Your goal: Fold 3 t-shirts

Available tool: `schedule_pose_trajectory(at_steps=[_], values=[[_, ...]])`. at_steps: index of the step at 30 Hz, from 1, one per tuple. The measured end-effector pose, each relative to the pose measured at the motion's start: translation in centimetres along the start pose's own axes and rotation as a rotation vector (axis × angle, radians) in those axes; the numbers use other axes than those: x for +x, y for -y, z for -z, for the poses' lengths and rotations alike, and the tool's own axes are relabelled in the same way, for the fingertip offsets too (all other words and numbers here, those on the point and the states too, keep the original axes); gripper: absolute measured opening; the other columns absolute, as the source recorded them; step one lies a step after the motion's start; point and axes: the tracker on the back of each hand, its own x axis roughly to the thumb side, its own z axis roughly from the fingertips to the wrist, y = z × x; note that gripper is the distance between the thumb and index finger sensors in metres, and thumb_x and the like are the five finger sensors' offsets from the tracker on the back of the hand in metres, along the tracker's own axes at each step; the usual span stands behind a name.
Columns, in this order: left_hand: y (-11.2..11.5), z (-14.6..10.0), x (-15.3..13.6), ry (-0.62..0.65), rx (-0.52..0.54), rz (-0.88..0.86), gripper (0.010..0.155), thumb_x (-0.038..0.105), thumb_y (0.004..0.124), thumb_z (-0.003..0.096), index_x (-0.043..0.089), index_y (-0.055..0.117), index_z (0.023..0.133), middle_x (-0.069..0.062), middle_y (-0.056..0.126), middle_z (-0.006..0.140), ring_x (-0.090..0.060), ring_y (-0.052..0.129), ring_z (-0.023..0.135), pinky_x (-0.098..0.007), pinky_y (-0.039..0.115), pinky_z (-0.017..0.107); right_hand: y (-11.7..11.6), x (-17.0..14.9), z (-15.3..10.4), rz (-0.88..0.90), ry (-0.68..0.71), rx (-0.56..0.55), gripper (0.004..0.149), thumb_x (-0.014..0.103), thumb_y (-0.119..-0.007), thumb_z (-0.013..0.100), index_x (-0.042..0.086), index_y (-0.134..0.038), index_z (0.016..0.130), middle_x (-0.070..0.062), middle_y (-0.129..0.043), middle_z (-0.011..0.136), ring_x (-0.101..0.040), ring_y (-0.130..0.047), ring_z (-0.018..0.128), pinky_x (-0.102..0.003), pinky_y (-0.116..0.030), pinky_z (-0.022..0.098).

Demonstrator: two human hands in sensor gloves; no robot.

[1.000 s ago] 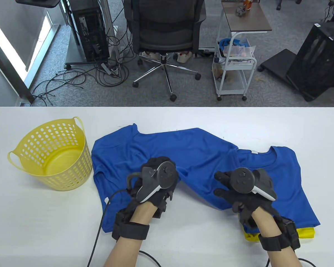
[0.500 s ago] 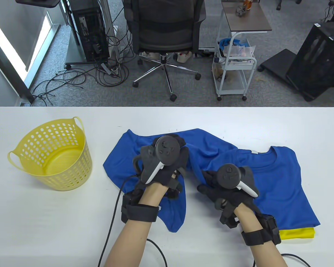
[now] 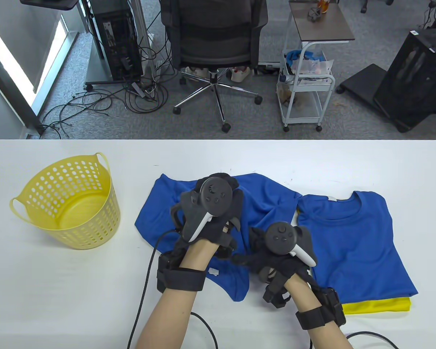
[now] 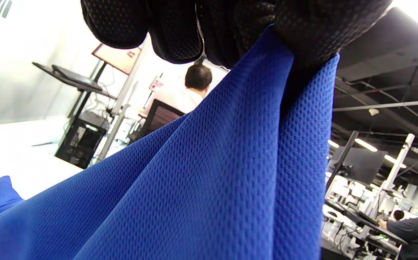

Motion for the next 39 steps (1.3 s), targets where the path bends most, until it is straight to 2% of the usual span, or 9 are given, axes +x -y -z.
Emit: schedule_pose_trajectory(at_steps=[3, 5, 13, 18, 22, 30, 35, 38, 39], values=[[-0.5, -0.3, -0.7, -0.007, 0.006, -0.007, 0.040, 0.050, 0.076, 0.0433, 0.035, 0.080, 0.080, 0.006, 0.075, 0.089, -0.022, 0.071, 0.085, -0.044, 0.068, 0.066, -0.4, 0.9, -0.1, -0.068, -0.078, -0.203, 0.078, 0.054, -0.081, 0.037, 0.013, -0.055, 0.098, -0.015, -0.061, 0.102, -0.045, -0.069, 0.091, -0.072, -0.047, 0.068], [-1.0, -0.4, -1.3, -0.013, 0.017, -0.007, 0.040, 0.050, 0.076, 0.0431, 0.035, 0.080, 0.080, 0.006, 0.075, 0.089, -0.022, 0.072, 0.085, -0.044, 0.068, 0.066, -0.6, 0.9, -0.1, -0.098, -0.118, -0.240, 0.066, 0.047, -0.082, 0.040, 0.016, -0.061, 0.094, -0.012, -0.069, 0.097, -0.041, -0.076, 0.086, -0.070, -0.050, 0.067], [-3.6, -1.1, -4.6, -0.059, 0.076, -0.039, 0.040, 0.051, 0.075, 0.0433, 0.034, 0.079, 0.080, 0.005, 0.075, 0.088, -0.022, 0.072, 0.085, -0.043, 0.069, 0.065, -2.2, -1.8, 1.0, -0.179, -0.292, -0.157, 0.044, 0.042, -0.084, 0.041, 0.024, -0.080, 0.081, -0.003, -0.090, 0.079, -0.032, -0.093, 0.069, -0.065, -0.060, 0.065], [-4.8, -1.4, -7.8, -0.119, 0.097, -0.042, 0.040, 0.050, 0.075, 0.0434, 0.034, 0.079, 0.080, 0.005, 0.075, 0.089, -0.022, 0.072, 0.084, -0.043, 0.069, 0.065, -1.9, -2.9, 1.1, -0.254, -0.325, -0.156, 0.044, 0.041, -0.084, 0.041, 0.025, -0.080, 0.081, -0.003, -0.090, 0.078, -0.031, -0.094, 0.068, -0.064, -0.060, 0.065], [-5.2, -1.7, -10.6, -0.185, 0.083, -0.034, 0.041, 0.050, 0.074, 0.0435, 0.031, 0.079, 0.079, 0.001, 0.076, 0.087, -0.023, 0.075, 0.082, -0.044, 0.071, 0.063, 0.2, -3.5, 0.6, -0.268, -0.322, -0.204, 0.044, 0.039, -0.085, 0.039, 0.025, -0.080, 0.081, -0.002, -0.090, 0.078, -0.031, -0.093, 0.069, -0.064, -0.060, 0.065], [-4.8, -1.8, -14.9, -0.270, -0.014, 0.178, 0.041, 0.053, 0.075, 0.0427, 0.028, 0.085, 0.074, -0.001, 0.083, 0.080, -0.024, 0.081, 0.076, -0.044, 0.074, 0.058, 8.6, -2.9, -1.3, -0.215, -0.258, -0.468, 0.044, 0.045, -0.090, 0.033, 0.027, -0.087, 0.073, 0.001, -0.095, 0.071, -0.028, -0.095, 0.066, -0.061, -0.064, 0.063], [-5.6, -1.8, -14.7, -0.277, -0.067, 0.226, 0.040, 0.052, 0.076, 0.0430, 0.028, 0.088, 0.073, 0.000, 0.084, 0.080, -0.025, 0.081, 0.076, -0.044, 0.074, 0.059, 12.1, -1.0, -1.6, -0.272, -0.189, -0.379, 0.043, 0.041, -0.084, 0.038, 0.026, -0.086, 0.077, -0.001, -0.092, 0.076, -0.031, -0.092, 0.070, -0.061, -0.061, 0.065], [-5.5, -1.9, -14.5, -0.280, -0.149, 0.258, 0.040, 0.051, 0.077, 0.0435, 0.028, 0.088, 0.074, 0.000, 0.083, 0.081, -0.025, 0.080, 0.077, -0.045, 0.073, 0.060, 11.9, -0.6, -1.8, -0.327, -0.156, -0.316, 0.042, 0.039, -0.081, 0.041, 0.024, -0.084, 0.080, -0.003, -0.091, 0.078, -0.031, -0.090, 0.071, -0.059, -0.063, 0.064], [-5.2, -2.0, -14.5, -0.280, -0.184, 0.278, 0.040, 0.051, 0.077, 0.0435, 0.028, 0.088, 0.074, 0.000, 0.083, 0.082, -0.025, 0.080, 0.077, -0.045, 0.073, 0.060, 11.5, -0.6, -1.8, -0.358, -0.153, -0.247, 0.042, 0.038, -0.080, 0.041, 0.024, -0.084, 0.080, -0.004, -0.091, 0.078, -0.031, -0.090, 0.071, -0.058, -0.064, 0.064]])
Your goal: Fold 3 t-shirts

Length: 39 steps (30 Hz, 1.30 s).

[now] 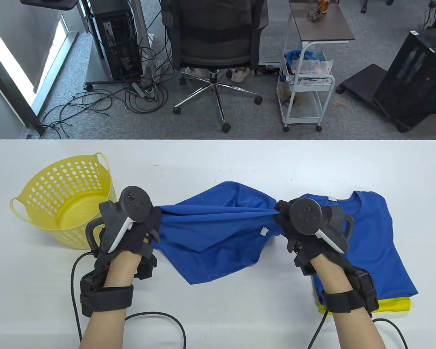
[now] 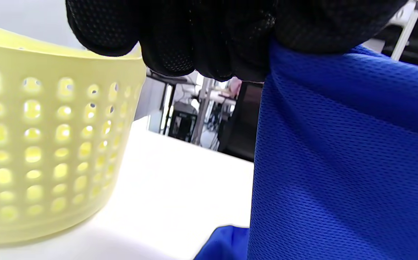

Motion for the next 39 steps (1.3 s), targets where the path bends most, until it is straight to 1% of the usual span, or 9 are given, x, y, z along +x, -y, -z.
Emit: schedule_pose_trajectory(at_steps=[8, 12, 14, 17, 21, 24, 27, 36, 39], values=[[2.6, 0.5, 0.7, 0.039, -0.242, 0.102, 0.040, 0.049, 0.078, 0.0448, 0.026, 0.088, 0.076, -0.002, 0.082, 0.083, -0.026, 0.078, 0.079, -0.046, 0.071, 0.062, -4.3, -0.9, 0.8, -0.051, 0.053, 0.402, 0.041, 0.036, -0.081, 0.040, 0.023, -0.086, 0.079, -0.005, -0.091, 0.077, -0.032, -0.090, 0.069, -0.056, -0.067, 0.060], [4.2, 6.2, 2.7, 0.004, -0.265, 0.128, 0.039, 0.047, 0.078, 0.0448, 0.025, 0.087, 0.076, -0.002, 0.081, 0.084, -0.026, 0.077, 0.080, -0.046, 0.070, 0.063, -5.7, -1.9, 6.6, -0.066, -0.075, 0.513, 0.041, 0.034, -0.082, 0.040, 0.022, -0.087, 0.079, -0.006, -0.089, 0.079, -0.035, -0.086, 0.072, -0.059, -0.062, 0.062], [3.0, 9.7, 4.2, -0.039, -0.155, 0.106, 0.039, 0.046, 0.076, 0.0434, 0.026, 0.086, 0.075, -0.001, 0.079, 0.084, -0.025, 0.075, 0.081, -0.045, 0.069, 0.064, -3.9, -2.1, 10.6, -0.088, -0.170, 0.395, 0.041, 0.034, -0.081, 0.039, 0.022, -0.087, 0.077, -0.004, -0.089, 0.077, -0.032, -0.087, 0.072, -0.057, -0.061, 0.063], [-3.2, 12.6, 6.9, -0.029, 0.244, -0.068, 0.039, 0.045, 0.072, 0.0439, 0.027, 0.081, 0.078, 0.000, 0.074, 0.087, -0.024, 0.071, 0.084, -0.044, 0.067, 0.066, 3.0, -1.7, 14.8, -0.128, -0.207, -0.032, 0.041, 0.036, -0.079, 0.039, 0.025, -0.085, 0.078, -0.001, -0.088, 0.078, -0.029, -0.087, 0.073, -0.055, -0.062, 0.065], [-12.5, 11.7, 7.8, 0.063, 0.571, -0.284, 0.039, 0.049, 0.065, 0.0459, 0.035, 0.073, 0.082, 0.007, 0.067, 0.092, -0.019, 0.066, 0.089, -0.042, 0.065, 0.070, 12.6, -1.0, 14.3, -0.069, -0.170, -0.645, 0.042, 0.040, -0.079, 0.039, 0.028, -0.083, 0.079, 0.003, -0.088, 0.079, -0.026, -0.087, 0.076, -0.054, -0.062, 0.067], [-14.4, 10.1, 7.3, 0.103, 0.642, -0.288, 0.039, 0.050, 0.065, 0.0465, 0.035, 0.071, 0.082, 0.008, 0.066, 0.093, -0.019, 0.064, 0.090, -0.043, 0.063, 0.072, 15.0, -0.6, 12.5, -0.049, -0.108, -0.719, 0.043, 0.043, -0.081, 0.038, 0.030, -0.084, 0.078, 0.004, -0.089, 0.078, -0.028, -0.084, 0.078, -0.056, -0.059, 0.068], [-11.8, 9.3, 6.6, 0.110, 0.594, -0.182, 0.039, 0.051, 0.066, 0.0462, 0.036, 0.075, 0.081, 0.008, 0.070, 0.090, -0.020, 0.068, 0.088, -0.043, 0.066, 0.070, 13.3, -0.8, 11.5, -0.132, -0.079, -0.653, 0.043, 0.044, -0.081, 0.037, 0.030, -0.086, 0.077, 0.005, -0.091, 0.075, -0.027, -0.086, 0.075, -0.056, -0.061, 0.066], [7.6, 6.9, 2.5, 0.069, -0.033, 0.115, 0.039, 0.049, 0.075, 0.0435, 0.029, 0.087, 0.075, 0.002, 0.083, 0.082, -0.022, 0.080, 0.078, -0.043, 0.073, 0.063, -5.5, -3.0, 8.0, -0.204, -0.063, -0.020, 0.042, 0.040, -0.082, 0.037, 0.024, -0.088, 0.076, 0.002, -0.094, 0.071, -0.025, -0.091, 0.068, -0.050, -0.068, 0.063], [9.7, 5.9, 1.3, 0.056, -0.105, 0.098, 0.039, 0.049, 0.075, 0.0433, 0.029, 0.087, 0.074, 0.002, 0.083, 0.081, -0.022, 0.080, 0.078, -0.043, 0.073, 0.062, -8.7, -3.5, 6.7, -0.171, -0.077, 0.090, 0.042, 0.040, -0.081, 0.037, 0.024, -0.088, 0.076, 0.001, -0.094, 0.071, -0.025, -0.091, 0.068, -0.051, -0.067, 0.063]])
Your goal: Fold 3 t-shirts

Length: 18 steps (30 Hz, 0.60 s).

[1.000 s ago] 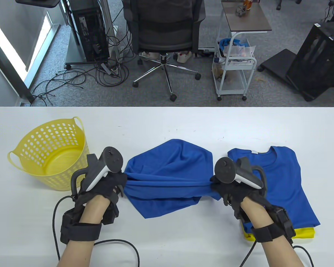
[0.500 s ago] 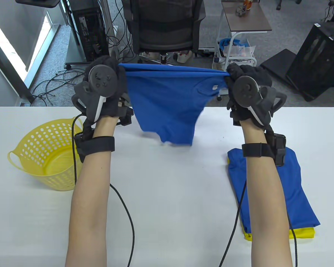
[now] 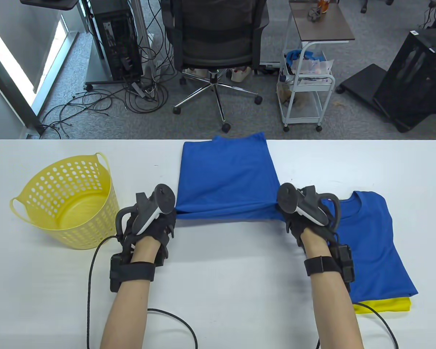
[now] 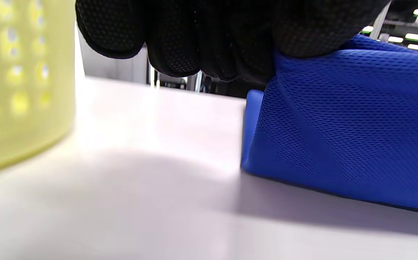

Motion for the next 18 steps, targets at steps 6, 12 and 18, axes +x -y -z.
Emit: schedule_pose_trajectory(at_steps=[6, 12, 18], values=[[-0.3, -1.5, -0.5, 0.010, -0.030, 0.017, 0.039, 0.049, 0.075, 0.0432, 0.029, 0.088, 0.074, 0.002, 0.083, 0.081, -0.023, 0.080, 0.079, -0.044, 0.073, 0.063, -0.2, 0.0, -1.1, 0.000, 0.032, 0.025, 0.043, 0.041, -0.083, 0.035, 0.024, -0.089, 0.075, 0.001, -0.095, 0.070, -0.026, -0.092, 0.067, -0.052, -0.068, 0.062], [-1.2, -3.5, -1.0, 0.004, -0.070, 0.013, 0.039, 0.050, 0.075, 0.0431, 0.029, 0.087, 0.074, 0.002, 0.084, 0.081, -0.023, 0.079, 0.079, -0.045, 0.072, 0.063, 2.0, -0.3, -2.6, 0.036, 0.039, 0.016, 0.044, 0.043, -0.086, 0.033, 0.024, -0.091, 0.072, 0.002, -0.097, 0.067, -0.025, -0.094, 0.065, -0.052, -0.069, 0.061], [-4.6, -8.5, -1.8, -0.003, -0.023, -0.007, 0.039, 0.050, 0.075, 0.0433, 0.028, 0.088, 0.074, 0.001, 0.084, 0.080, -0.023, 0.079, 0.079, -0.046, 0.072, 0.063, 5.9, 0.6, -6.6, 0.034, 0.063, -0.005, 0.043, 0.042, -0.084, 0.035, 0.024, -0.090, 0.073, 0.001, -0.095, 0.070, -0.027, -0.092, 0.067, -0.053, -0.067, 0.062]])
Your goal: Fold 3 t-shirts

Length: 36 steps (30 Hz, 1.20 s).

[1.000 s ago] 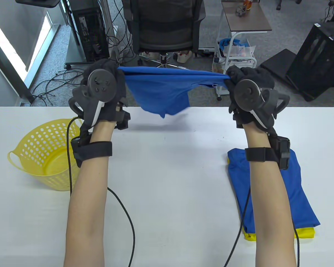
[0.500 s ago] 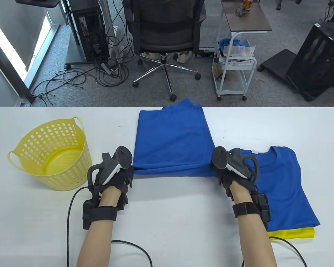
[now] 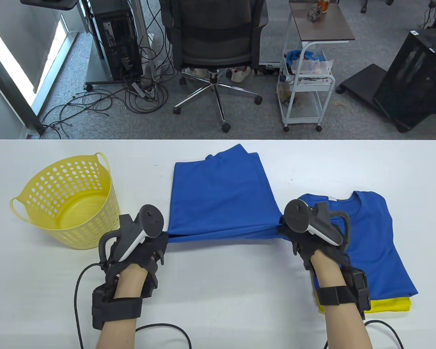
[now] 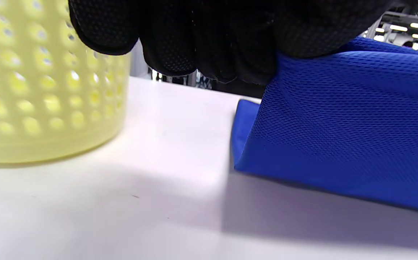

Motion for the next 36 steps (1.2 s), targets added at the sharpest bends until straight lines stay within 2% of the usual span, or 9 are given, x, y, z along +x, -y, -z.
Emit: schedule_pose_trajectory(at_steps=[5, 7, 10, 13, 15, 23, 30, 34, 36], values=[[-3.8, -5.4, -1.0, 0.005, 0.096, -0.040, 0.040, 0.050, 0.075, 0.0439, 0.027, 0.088, 0.074, 0.000, 0.084, 0.081, -0.024, 0.079, 0.079, -0.046, 0.071, 0.063, 4.5, 1.5, -4.4, -0.014, 0.021, -0.042, 0.042, 0.039, -0.082, 0.037, 0.024, -0.088, 0.077, 0.000, -0.093, 0.073, -0.028, -0.090, 0.071, -0.055, -0.065, 0.063], [-5.2, -6.5, -1.2, 0.012, 0.128, -0.048, 0.040, 0.050, 0.075, 0.0443, 0.027, 0.089, 0.074, 0.000, 0.084, 0.081, -0.024, 0.079, 0.079, -0.047, 0.071, 0.063, 6.0, 1.9, -5.4, -0.018, 0.027, -0.069, 0.042, 0.039, -0.082, 0.038, 0.024, -0.088, 0.077, 0.000, -0.093, 0.074, -0.028, -0.089, 0.071, -0.055, -0.064, 0.064], [-7.2, -6.9, -1.0, 0.018, 0.170, -0.054, 0.040, 0.050, 0.075, 0.0444, 0.027, 0.089, 0.074, -0.001, 0.085, 0.080, -0.025, 0.080, 0.079, -0.047, 0.072, 0.063, 8.0, 2.2, -5.7, -0.012, 0.018, -0.116, 0.042, 0.038, -0.082, 0.038, 0.024, -0.088, 0.077, -0.001, -0.092, 0.074, -0.029, -0.089, 0.072, -0.055, -0.063, 0.064], [-8.3, -5.1, -0.5, -0.008, 0.166, -0.037, 0.040, 0.050, 0.075, 0.0443, 0.027, 0.089, 0.074, -0.001, 0.085, 0.080, -0.025, 0.080, 0.078, -0.047, 0.072, 0.062, 8.6, 2.3, -4.1, 0.004, -0.005, -0.098, 0.042, 0.036, -0.082, 0.039, 0.023, -0.087, 0.079, -0.002, -0.091, 0.076, -0.030, -0.087, 0.074, -0.056, -0.061, 0.065], [-8.0, -3.7, -0.2, -0.028, 0.134, -0.020, 0.040, 0.051, 0.075, 0.0444, 0.027, 0.089, 0.074, 0.000, 0.085, 0.080, -0.024, 0.080, 0.078, -0.046, 0.073, 0.062, 7.9, 2.3, -2.8, -0.018, -0.021, -0.044, 0.043, 0.036, -0.082, 0.039, 0.023, -0.086, 0.080, -0.002, -0.090, 0.077, -0.031, -0.086, 0.075, -0.057, -0.060, 0.066], [-2.2, 5.5, 1.3, -0.142, 0.012, 0.073, 0.040, 0.050, 0.076, 0.0438, 0.027, 0.089, 0.074, 0.000, 0.085, 0.079, -0.024, 0.081, 0.076, -0.046, 0.074, 0.060, 0.2, 2.1, 4.6, -0.068, -0.066, 0.127, 0.042, 0.035, -0.082, 0.039, 0.022, -0.087, 0.079, -0.003, -0.091, 0.076, -0.031, -0.086, 0.073, -0.056, -0.060, 0.065], [1.3, 10.8, 1.4, -0.189, -0.072, 0.104, 0.040, 0.049, 0.075, 0.0438, 0.027, 0.088, 0.074, 0.000, 0.084, 0.080, -0.024, 0.080, 0.077, -0.045, 0.072, 0.062, -3.8, 2.2, 9.4, -0.095, -0.063, 0.224, 0.041, 0.033, -0.082, 0.039, 0.020, -0.089, 0.077, -0.004, -0.093, 0.073, -0.030, -0.088, 0.071, -0.053, -0.063, 0.064], [2.9, 12.4, 1.2, -0.199, -0.047, 0.098, 0.040, 0.050, 0.075, 0.0436, 0.028, 0.087, 0.074, 0.000, 0.084, 0.080, -0.024, 0.080, 0.077, -0.045, 0.073, 0.061, -5.1, 2.2, 11.3, -0.113, -0.090, 0.228, 0.041, 0.034, -0.082, 0.039, 0.021, -0.088, 0.078, -0.004, -0.092, 0.074, -0.030, -0.088, 0.071, -0.053, -0.062, 0.064], [3.4, 12.5, 1.1, -0.191, 0.085, 0.086, 0.041, 0.051, 0.073, 0.0432, 0.029, 0.086, 0.076, 0.002, 0.083, 0.081, -0.023, 0.081, 0.077, -0.044, 0.074, 0.060, -5.8, 2.2, 12.0, -0.132, -0.140, 0.182, 0.047, 0.037, -0.079, 0.040, 0.023, -0.081, 0.085, -0.004, -0.086, 0.083, -0.031, -0.082, 0.079, -0.054, -0.058, 0.066]])
